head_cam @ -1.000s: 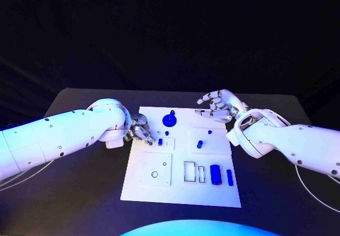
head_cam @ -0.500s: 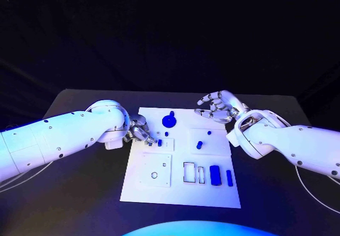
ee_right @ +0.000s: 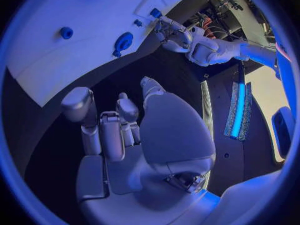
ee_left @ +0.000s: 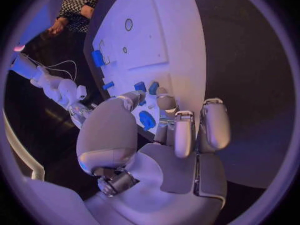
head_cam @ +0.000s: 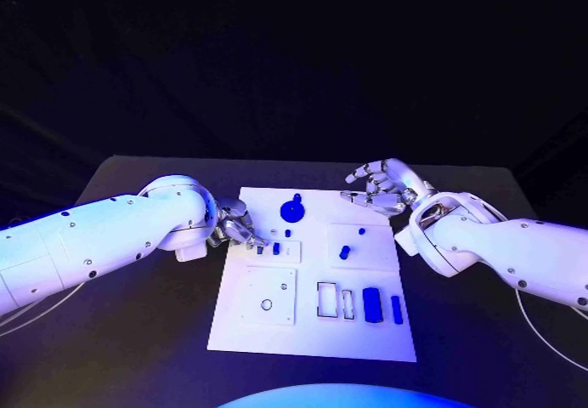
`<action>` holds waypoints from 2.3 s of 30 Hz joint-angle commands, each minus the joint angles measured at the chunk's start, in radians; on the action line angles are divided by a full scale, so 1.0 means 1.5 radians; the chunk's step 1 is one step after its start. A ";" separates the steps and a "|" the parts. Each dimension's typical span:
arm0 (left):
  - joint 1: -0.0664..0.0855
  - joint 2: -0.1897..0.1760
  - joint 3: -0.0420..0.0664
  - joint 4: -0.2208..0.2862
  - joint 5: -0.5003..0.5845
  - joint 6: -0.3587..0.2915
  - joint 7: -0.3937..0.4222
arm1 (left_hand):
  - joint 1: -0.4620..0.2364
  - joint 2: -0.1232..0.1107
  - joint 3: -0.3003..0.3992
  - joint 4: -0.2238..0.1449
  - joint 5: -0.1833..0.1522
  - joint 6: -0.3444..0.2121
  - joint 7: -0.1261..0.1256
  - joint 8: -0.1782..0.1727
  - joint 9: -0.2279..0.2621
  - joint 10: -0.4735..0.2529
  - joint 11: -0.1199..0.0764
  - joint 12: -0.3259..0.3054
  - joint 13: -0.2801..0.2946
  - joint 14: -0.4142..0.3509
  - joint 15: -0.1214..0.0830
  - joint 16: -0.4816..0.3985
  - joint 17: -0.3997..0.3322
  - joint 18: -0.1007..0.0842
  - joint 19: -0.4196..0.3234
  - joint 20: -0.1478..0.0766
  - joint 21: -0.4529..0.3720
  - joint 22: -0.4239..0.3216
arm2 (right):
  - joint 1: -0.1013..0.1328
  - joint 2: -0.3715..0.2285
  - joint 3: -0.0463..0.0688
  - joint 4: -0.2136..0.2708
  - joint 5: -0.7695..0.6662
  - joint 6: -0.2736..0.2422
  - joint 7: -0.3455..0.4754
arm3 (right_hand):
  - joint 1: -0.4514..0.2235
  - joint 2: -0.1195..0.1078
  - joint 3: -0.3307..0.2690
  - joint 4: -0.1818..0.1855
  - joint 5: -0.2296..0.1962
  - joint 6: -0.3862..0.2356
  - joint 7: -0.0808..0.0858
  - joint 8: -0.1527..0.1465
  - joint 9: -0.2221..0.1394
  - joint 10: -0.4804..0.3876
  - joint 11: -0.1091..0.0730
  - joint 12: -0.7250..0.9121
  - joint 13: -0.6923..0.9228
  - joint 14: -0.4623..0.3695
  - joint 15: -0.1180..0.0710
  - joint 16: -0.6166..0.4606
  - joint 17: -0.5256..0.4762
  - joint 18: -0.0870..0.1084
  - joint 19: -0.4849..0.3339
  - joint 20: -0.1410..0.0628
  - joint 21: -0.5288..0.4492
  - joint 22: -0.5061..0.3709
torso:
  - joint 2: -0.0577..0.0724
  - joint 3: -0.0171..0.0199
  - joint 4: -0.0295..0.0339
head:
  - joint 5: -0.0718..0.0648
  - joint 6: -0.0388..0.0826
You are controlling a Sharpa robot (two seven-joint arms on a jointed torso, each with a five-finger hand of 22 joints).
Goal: Assemble the parts on the task board
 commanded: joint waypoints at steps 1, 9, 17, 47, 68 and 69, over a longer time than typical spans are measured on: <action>0.000 -0.008 0.006 0.009 0.044 -0.038 0.009 | -0.003 0.005 -0.013 -0.001 -0.003 -0.015 0.005 -0.008 0.000 -0.020 0.004 -0.014 -0.019 0.069 0.003 0.000 0.172 -0.004 -0.012 0.002 -0.011 -0.017 | -0.001 -0.006 0.000 -0.002 -0.016 0.007 -0.003 | 0.007 -0.010 0.012 0.000 -0.008 -0.005 0.001 0.010 -0.003 -0.093 -0.004 -0.120 -0.134 0.021 -0.004 -0.032 0.004 0.018 -0.028 0.000 -0.061 -0.037 | -0.001 -0.0001 -0.0001 | -0.001 0.003; 0.001 -0.040 0.020 0.025 0.112 -0.070 0.025 | 0.005 0.018 -0.045 0.000 -0.005 -0.071 0.035 -0.072 -0.042 -0.070 0.030 -0.041 -0.060 0.062 0.023 -0.011 0.156 0.000 -0.025 0.020 -0.024 -0.035 | -0.001 -0.022 0.000 -0.011 -0.042 0.057 -0.007 | 0.042 -0.039 0.052 -0.001 -0.026 0.004 0.002 0.022 -0.017 -0.119 0.000 -0.321 -0.316 0.008 -0.002 -0.059 -0.040 0.025 -0.043 0.001 -0.121 -0.066 | 0.000 0.0006 0.0003 | -0.002 0.008; 0.001 -0.061 0.025 0.042 0.165 -0.166 0.153 | 0.073 0.029 -0.042 -0.003 0.005 -0.124 0.068 -0.118 -0.082 -0.172 0.060 -0.107 -0.125 0.018 0.051 -0.068 0.079 0.030 -0.127 0.040 -0.121 -0.186 | -0.002 -0.035 0.000 -0.012 -0.066 0.082 -0.006 | 0.060 -0.058 0.090 -0.002 -0.024 0.018 0.006 0.018 -0.029 -0.101 0.004 -0.418 -0.411 0.008 0.001 -0.059 -0.043 0.025 -0.038 0.004 -0.125 -0.062 | 0.001 0.0007 0.0014 | -0.004 0.014; -0.031 0.023 -0.013 0.018 -0.304 -0.239 0.308 | 0.318 -0.021 -0.041 -0.024 -0.002 -0.140 0.092 -0.163 -0.236 -0.341 0.107 -0.295 -0.308 -0.302 0.096 -0.336 -0.313 0.067 -0.296 0.086 -0.364 -0.434 | -0.006 -0.037 0.000 -0.004 -0.025 -0.005 0.071 | 0.067 -0.068 0.121 -0.003 -0.017 0.028 0.007 0.017 -0.037 -0.096 0.007 -0.455 -0.453 0.005 0.003 -0.065 -0.055 0.025 -0.038 0.004 -0.133 -0.061 | 0.002 0.0000 -0.0007 | -0.003 0.012; -0.034 0.074 -0.016 -0.022 -0.336 -0.210 0.263 | 0.348 -0.010 -0.036 -0.023 -0.002 -0.118 0.086 -0.170 -0.262 -0.338 0.106 -0.299 -0.326 -0.304 0.094 -0.312 -0.326 0.066 -0.292 0.082 -0.350 -0.423 | -0.006 -0.033 0.000 -0.005 -0.024 -0.005 0.071 | 0.064 -0.070 0.126 -0.003 -0.017 0.029 0.008 0.016 -0.038 -0.095 0.008 -0.462 -0.461 0.004 0.004 -0.066 -0.057 0.025 -0.039 0.005 -0.135 -0.060 | 0.001 0.0010 -0.0004 | -0.002 0.008; -0.034 0.075 -0.016 -0.023 -0.336 -0.208 0.262 | 0.349 -0.010 -0.036 -0.023 -0.002 -0.117 0.085 -0.170 -0.263 -0.337 0.106 -0.299 -0.326 -0.304 0.094 -0.311 -0.327 0.066 -0.292 0.082 -0.349 -0.422 | -0.006 -0.033 0.000 -0.005 -0.024 -0.005 0.071 | 0.064 -0.070 0.126 -0.003 -0.017 0.029 0.008 0.016 -0.038 -0.095 0.008 -0.462 -0.461 0.004 0.004 -0.066 -0.057 0.025 -0.039 0.005 -0.135 -0.060 | 0.001 0.0011 -0.0008 | -0.002 0.008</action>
